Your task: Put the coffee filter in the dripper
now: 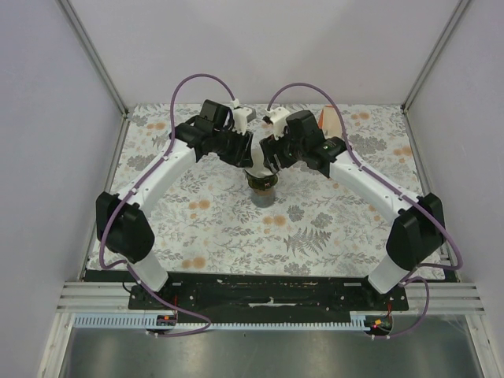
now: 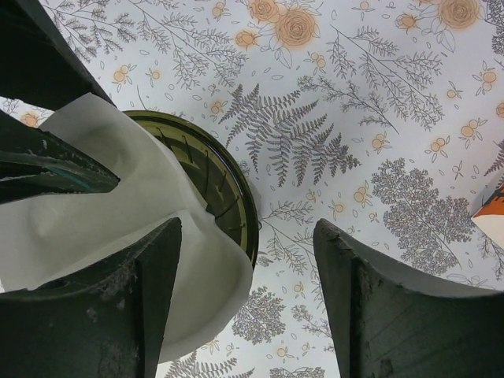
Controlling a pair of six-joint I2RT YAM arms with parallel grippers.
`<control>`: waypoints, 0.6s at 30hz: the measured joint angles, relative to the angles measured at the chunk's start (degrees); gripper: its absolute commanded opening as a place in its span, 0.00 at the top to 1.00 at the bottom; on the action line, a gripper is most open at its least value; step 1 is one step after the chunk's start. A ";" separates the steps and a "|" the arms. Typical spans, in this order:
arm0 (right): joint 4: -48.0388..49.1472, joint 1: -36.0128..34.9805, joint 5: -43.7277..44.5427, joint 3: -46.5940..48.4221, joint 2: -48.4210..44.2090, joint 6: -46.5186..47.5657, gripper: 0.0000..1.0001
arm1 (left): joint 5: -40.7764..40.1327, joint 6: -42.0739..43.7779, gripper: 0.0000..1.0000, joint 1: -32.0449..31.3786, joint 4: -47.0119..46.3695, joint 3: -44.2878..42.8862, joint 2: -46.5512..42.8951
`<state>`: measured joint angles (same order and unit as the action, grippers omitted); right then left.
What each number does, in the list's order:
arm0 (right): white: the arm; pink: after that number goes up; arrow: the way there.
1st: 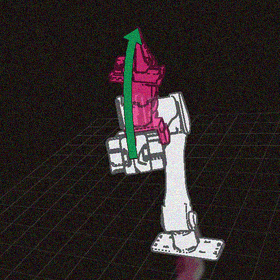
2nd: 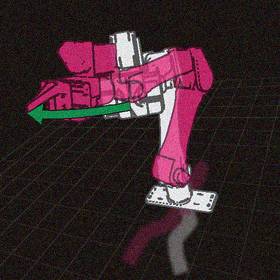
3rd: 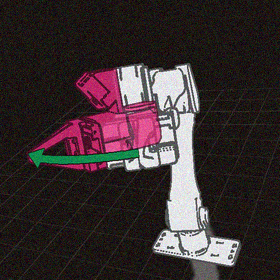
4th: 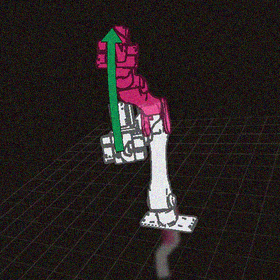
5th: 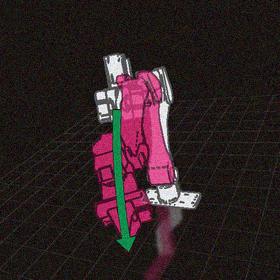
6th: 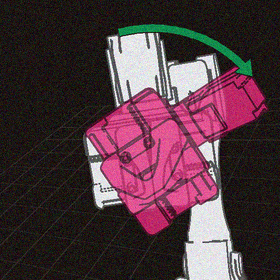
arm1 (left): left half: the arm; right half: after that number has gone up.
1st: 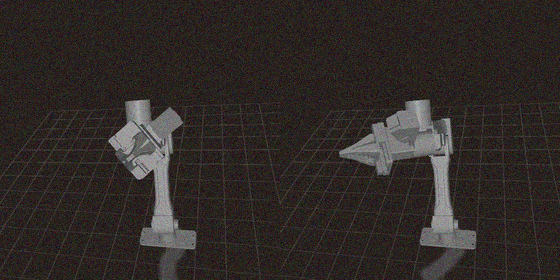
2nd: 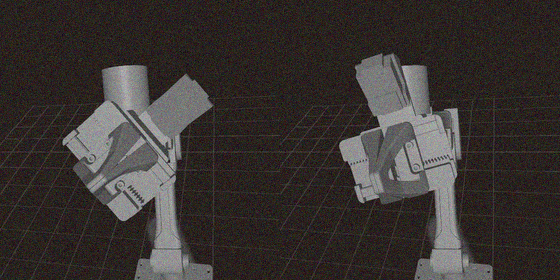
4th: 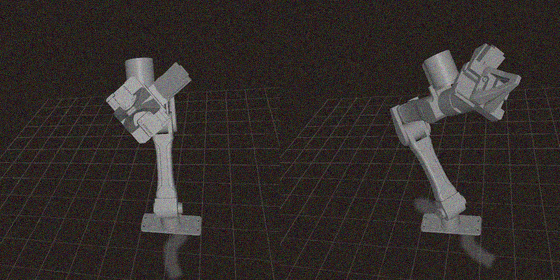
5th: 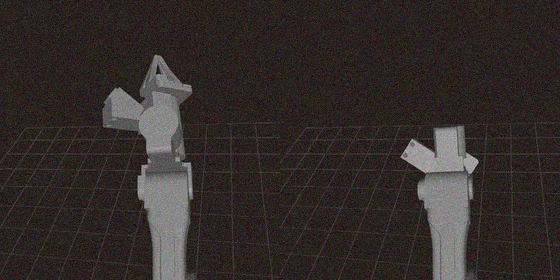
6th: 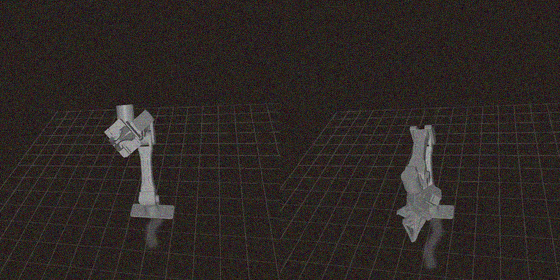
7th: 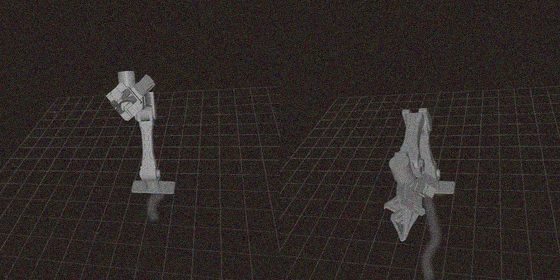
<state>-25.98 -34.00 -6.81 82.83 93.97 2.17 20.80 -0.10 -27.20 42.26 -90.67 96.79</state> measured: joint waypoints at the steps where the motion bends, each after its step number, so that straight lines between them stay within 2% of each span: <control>1: 0.00 0.00 0.00 0.00 0.09 0.09 0.26 | -0.11 0.20 0.53 0.00 -0.28 0.13 0.00; 18: -0.92 0.00 -1.64 0.15 -1.18 3.89 0.22 | -0.81 0.83 0.48 0.02 -0.57 -0.13 0.00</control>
<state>-26.89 -34.00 -8.45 82.98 92.79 6.07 19.99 0.73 -27.18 41.69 -90.80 96.79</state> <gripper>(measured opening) 0.778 0.517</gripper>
